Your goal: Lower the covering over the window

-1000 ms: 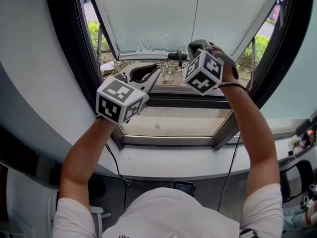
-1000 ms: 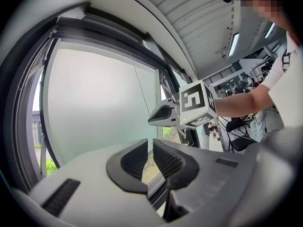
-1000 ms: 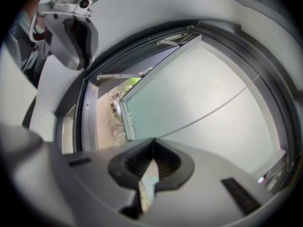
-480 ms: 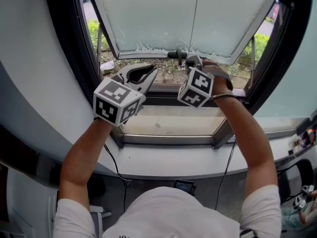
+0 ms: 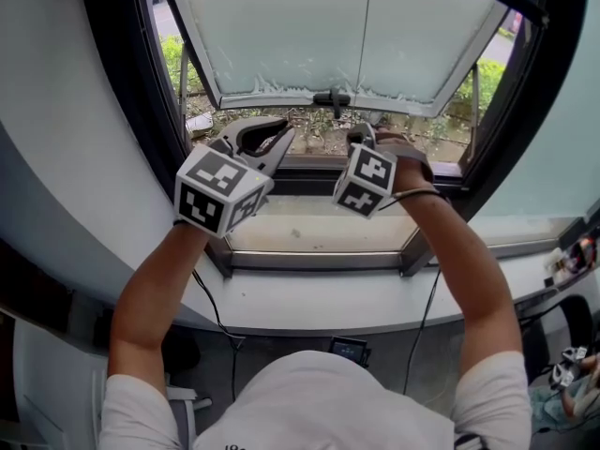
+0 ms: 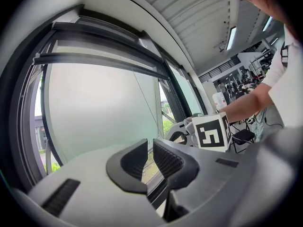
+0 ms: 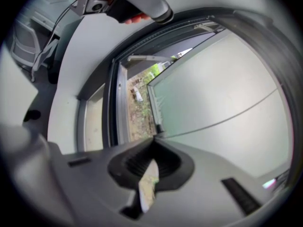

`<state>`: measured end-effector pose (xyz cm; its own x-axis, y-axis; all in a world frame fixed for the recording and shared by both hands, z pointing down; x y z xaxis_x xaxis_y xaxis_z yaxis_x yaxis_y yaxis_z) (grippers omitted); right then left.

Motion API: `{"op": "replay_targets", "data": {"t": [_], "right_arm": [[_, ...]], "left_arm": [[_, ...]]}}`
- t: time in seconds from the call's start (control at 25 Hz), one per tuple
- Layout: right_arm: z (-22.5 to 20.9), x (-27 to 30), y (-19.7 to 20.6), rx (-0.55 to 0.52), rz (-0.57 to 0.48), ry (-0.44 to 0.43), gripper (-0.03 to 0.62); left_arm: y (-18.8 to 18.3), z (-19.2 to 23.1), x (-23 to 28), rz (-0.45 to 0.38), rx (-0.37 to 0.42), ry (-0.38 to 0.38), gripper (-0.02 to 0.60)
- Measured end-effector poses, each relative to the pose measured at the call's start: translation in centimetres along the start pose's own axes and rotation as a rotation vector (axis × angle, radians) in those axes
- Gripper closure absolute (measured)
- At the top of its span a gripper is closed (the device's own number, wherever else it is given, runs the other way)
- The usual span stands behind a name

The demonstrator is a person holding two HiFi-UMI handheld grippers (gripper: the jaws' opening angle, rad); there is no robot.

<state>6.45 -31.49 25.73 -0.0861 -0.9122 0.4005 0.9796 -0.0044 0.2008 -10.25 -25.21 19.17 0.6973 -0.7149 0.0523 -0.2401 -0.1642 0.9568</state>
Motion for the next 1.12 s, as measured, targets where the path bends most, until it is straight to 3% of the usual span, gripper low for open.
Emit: {"op": "replay_targets", "data": {"t": [0.64, 1.12], "right_arm": [[3.4, 0.3, 0.6, 0.017, 0.030, -0.066, 0.572], [7.5, 2.0, 1.3, -0.042, 0.090, -0.145, 0.572]], "left_arm": [[-0.6, 0.7, -0.1, 0.021, 0.091, -0.037, 0.492], [-0.7, 1.4, 0.3, 0.040, 0.150, -0.062, 0.460]]}}
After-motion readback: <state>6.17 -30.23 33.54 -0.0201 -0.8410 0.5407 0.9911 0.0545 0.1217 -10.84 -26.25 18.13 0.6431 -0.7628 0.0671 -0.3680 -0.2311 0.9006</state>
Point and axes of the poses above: the fingertips, and each gripper's own axes: x forward along the fingers, z to its left, y out of its underside, the point moved 8 cm from there along -x, backward along the fingers, and after that the axes turned 2 degrees about -x, right-handed, at the moved point
